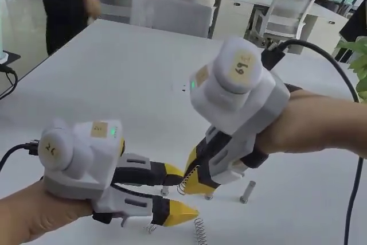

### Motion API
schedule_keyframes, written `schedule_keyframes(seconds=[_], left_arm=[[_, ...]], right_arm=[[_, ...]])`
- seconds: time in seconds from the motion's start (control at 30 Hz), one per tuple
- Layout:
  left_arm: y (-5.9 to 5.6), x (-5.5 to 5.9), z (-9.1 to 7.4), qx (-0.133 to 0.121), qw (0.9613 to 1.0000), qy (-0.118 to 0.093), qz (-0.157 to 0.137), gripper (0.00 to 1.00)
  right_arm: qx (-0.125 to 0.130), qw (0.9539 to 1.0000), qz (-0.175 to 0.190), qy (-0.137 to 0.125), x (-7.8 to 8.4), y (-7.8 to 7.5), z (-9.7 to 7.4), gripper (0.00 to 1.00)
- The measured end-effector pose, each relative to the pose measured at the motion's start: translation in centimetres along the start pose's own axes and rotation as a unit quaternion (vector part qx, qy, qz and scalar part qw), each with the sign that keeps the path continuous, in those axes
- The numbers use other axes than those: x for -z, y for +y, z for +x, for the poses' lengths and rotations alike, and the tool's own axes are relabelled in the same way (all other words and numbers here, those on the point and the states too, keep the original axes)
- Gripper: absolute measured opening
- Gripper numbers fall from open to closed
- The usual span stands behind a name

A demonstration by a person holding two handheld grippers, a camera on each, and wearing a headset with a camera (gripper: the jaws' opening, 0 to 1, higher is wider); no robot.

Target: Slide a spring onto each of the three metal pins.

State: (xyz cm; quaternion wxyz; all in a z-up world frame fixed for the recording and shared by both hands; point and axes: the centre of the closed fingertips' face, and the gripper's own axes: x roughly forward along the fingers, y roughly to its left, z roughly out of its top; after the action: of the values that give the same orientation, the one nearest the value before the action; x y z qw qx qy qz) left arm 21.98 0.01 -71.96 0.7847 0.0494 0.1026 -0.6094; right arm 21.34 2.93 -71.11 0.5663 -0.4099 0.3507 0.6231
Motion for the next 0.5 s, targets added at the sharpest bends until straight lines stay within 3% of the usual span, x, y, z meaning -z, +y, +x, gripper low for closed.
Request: schedule_keyframes(seconds=[0.33,0.5], left_arm=[[0.21,0.0,0.23,-0.008,1.0,-0.001,-0.003,0.41],[0.5,0.17,0.2,-0.018,0.9998,0.001,-0.006,0.54]], right_arm=[[0.004,1.0,0.002,0.001,0.52,-0.17,-0.25,0.08],[0.006,1.0,0.003,0.002,0.75,-0.22,-0.35,0.08]])
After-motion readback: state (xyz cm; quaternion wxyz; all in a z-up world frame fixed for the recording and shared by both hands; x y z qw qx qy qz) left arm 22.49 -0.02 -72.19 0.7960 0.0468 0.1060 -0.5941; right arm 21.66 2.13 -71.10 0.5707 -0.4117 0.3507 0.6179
